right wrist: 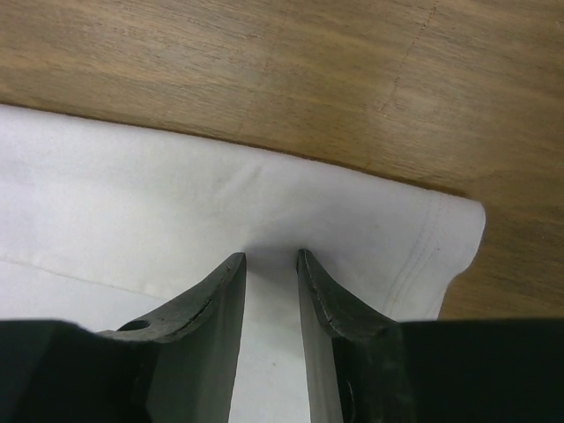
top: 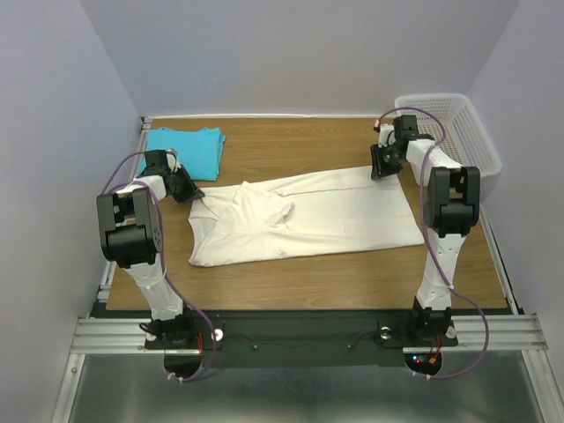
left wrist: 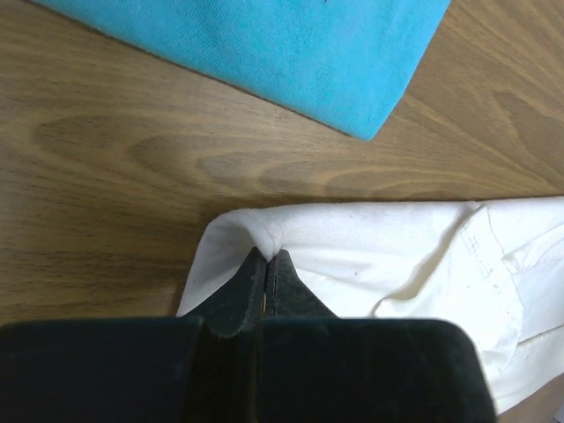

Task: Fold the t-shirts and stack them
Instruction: Fold the tshirt

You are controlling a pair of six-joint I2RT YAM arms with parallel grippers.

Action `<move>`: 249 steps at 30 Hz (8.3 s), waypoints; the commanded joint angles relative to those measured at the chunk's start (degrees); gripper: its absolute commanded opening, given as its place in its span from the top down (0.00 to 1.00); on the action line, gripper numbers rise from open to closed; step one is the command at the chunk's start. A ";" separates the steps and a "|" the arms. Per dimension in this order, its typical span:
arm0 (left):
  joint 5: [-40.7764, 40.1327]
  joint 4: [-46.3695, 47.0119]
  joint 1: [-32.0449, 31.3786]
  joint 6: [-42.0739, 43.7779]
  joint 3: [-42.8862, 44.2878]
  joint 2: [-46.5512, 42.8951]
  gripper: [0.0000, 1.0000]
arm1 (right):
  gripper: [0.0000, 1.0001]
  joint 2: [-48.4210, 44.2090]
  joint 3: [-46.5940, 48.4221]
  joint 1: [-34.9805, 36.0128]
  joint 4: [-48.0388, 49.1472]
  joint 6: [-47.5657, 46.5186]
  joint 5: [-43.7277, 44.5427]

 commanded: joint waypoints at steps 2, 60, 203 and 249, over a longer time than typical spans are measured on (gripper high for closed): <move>-2.01 -0.45 0.81 1.64 2.59 -0.76 0.87 | 0.63 2.31 1.15 -0.06 1.22 -1.46 3.44; -12.12 -1.51 3.36 2.78 -13.38 -36.86 0.22 | 0.37 2.90 23.17 19.62 -19.26 -25.07 -27.84; 4.41 4.12 0.72 -3.99 -21.14 -37.85 0.20 | 0.41 11.39 36.06 14.80 18.88 13.94 -0.42; 7.04 3.41 0.81 -0.21 -28.87 -55.34 0.19 | 0.43 -49.55 -56.85 13.57 -1.69 -31.17 17.15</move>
